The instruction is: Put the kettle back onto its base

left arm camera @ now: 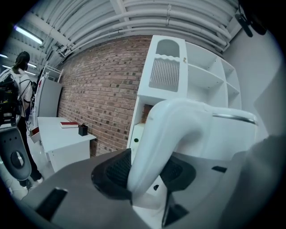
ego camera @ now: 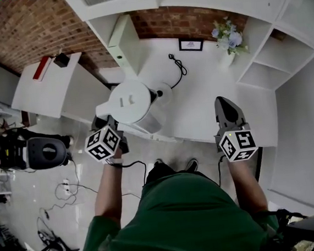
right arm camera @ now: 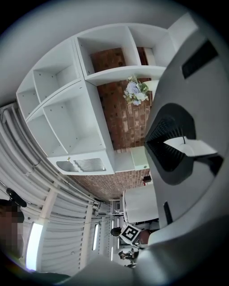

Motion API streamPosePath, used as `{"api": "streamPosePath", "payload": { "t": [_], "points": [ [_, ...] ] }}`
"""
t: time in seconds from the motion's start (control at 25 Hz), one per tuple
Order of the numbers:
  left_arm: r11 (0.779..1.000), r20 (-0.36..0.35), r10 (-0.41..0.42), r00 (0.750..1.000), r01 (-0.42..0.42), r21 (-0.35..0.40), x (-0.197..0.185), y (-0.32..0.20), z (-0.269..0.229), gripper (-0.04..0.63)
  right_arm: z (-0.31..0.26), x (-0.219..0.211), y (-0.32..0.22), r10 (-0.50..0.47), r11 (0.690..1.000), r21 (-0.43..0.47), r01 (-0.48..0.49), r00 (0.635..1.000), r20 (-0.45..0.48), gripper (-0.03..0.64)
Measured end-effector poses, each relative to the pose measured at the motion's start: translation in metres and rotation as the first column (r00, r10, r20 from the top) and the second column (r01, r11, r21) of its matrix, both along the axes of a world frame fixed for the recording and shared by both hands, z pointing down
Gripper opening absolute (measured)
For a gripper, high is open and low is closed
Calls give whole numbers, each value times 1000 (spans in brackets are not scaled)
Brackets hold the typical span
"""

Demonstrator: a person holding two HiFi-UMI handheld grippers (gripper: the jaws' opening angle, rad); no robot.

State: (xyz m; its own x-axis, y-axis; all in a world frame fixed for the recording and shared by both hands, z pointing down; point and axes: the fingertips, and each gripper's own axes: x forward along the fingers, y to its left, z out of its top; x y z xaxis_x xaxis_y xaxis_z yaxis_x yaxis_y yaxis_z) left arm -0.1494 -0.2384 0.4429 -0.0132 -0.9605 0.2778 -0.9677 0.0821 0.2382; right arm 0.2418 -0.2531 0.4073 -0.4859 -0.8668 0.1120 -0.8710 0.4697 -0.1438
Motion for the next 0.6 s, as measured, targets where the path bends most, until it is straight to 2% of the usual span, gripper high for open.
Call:
{"api": "streamPosePath", "payload": {
  "t": [0.28, 0.48, 0.6],
  "points": [
    [999, 28, 36, 999, -36, -6, -3, -52, 15, 179, 7, 6, -27, 64, 998, -24, -64, 998, -25, 21],
    [994, 31, 105, 994, -106, 14, -9, -103, 29, 179, -2, 0, -47, 137, 990, -16, -138, 988, -68, 21],
    [987, 35, 163, 986, -163, -2, -3, -129, 50, 179, 2, 2, -54, 192, 980, -36, -196, 977, -97, 21]
  ]
}}
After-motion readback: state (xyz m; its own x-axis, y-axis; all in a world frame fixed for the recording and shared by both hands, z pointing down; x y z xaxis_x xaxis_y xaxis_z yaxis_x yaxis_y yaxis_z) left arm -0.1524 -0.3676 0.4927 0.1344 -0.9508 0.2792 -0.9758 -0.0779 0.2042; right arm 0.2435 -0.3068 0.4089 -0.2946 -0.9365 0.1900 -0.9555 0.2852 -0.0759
